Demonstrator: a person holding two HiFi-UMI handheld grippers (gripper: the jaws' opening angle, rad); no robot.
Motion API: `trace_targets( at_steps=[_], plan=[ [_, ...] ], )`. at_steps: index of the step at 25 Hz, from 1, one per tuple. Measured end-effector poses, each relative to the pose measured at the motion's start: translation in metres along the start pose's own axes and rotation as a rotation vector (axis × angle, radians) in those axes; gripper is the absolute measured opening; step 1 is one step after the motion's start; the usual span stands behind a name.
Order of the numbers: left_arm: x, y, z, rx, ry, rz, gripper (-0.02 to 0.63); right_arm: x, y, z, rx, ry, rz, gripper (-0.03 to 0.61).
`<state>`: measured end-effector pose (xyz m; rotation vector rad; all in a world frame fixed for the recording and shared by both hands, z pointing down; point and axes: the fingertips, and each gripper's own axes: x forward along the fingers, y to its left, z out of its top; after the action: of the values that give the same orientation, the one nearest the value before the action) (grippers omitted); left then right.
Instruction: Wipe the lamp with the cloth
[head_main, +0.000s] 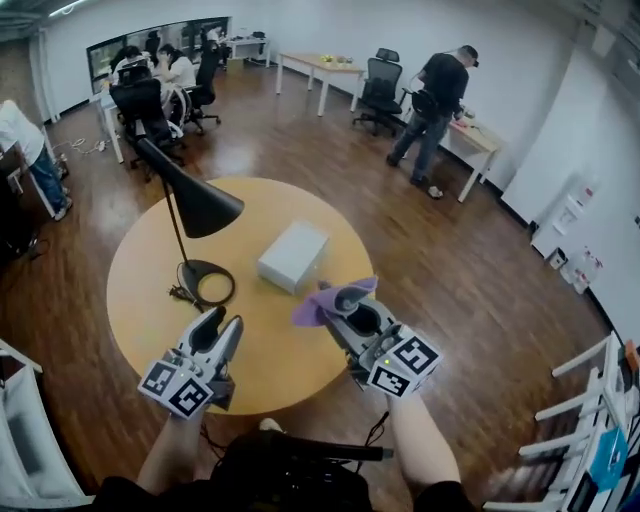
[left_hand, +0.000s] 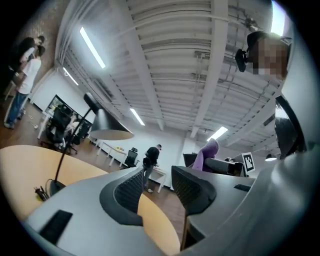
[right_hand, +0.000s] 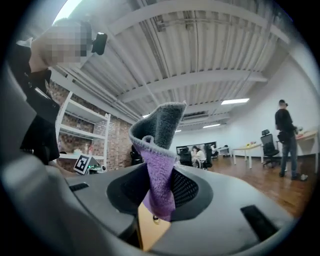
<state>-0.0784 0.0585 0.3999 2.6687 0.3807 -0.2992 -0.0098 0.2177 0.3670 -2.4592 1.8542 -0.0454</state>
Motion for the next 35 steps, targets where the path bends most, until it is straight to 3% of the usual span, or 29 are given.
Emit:
trace_targets(
  at_steps=[4, 7, 11, 13, 17, 21, 26, 28, 32, 35],
  plan=[
    [-0.024, 0.037, 0.014, 0.011, -0.053, 0.125, 0.161, 0.086, -0.007, -0.030, 0.034, 0.112, 0.066, 0.110],
    [-0.034, 0.052, 0.019, 0.037, -0.086, 0.176, 0.161, 0.136, 0.006, -0.035, 0.034, 0.125, 0.172, 0.109],
    [-0.054, 0.062, 0.028, 0.062, -0.125, 0.242, 0.161, 0.183, 0.054, -0.032, -0.085, 0.095, 0.375, 0.110],
    [-0.068, 0.065, 0.027, 0.073, -0.119, 0.284, 0.161, 0.197, 0.066, -0.021, -0.142, 0.046, 0.400, 0.110],
    [-0.084, 0.061, 0.024, 0.121, -0.101, 0.374, 0.161, 0.200, 0.044, 0.023, -0.143, -0.092, 0.373, 0.109],
    [-0.095, 0.063, 0.028, 0.140, -0.133, 0.472, 0.161, 0.215, 0.023, 0.054, -0.345, -0.063, 0.408, 0.110],
    [-0.095, 0.058, 0.029, 0.137, -0.193, 0.578, 0.161, 0.235, 0.000, 0.090, -0.476, -0.032, 0.572, 0.109],
    [-0.090, 0.056, 0.026, 0.142, -0.210, 0.602, 0.161, 0.249, -0.017, 0.107, -0.488, -0.040, 0.604, 0.107],
    [-0.065, 0.057, 0.025, 0.187, -0.222, 0.650, 0.161, 0.318, -0.043, 0.120, -0.400, -0.044, 0.652, 0.107],
    [-0.032, 0.054, 0.030, 0.237, -0.186, 0.682, 0.163, 0.375, -0.037, 0.111, -0.446, -0.006, 0.704, 0.107]
  ],
)
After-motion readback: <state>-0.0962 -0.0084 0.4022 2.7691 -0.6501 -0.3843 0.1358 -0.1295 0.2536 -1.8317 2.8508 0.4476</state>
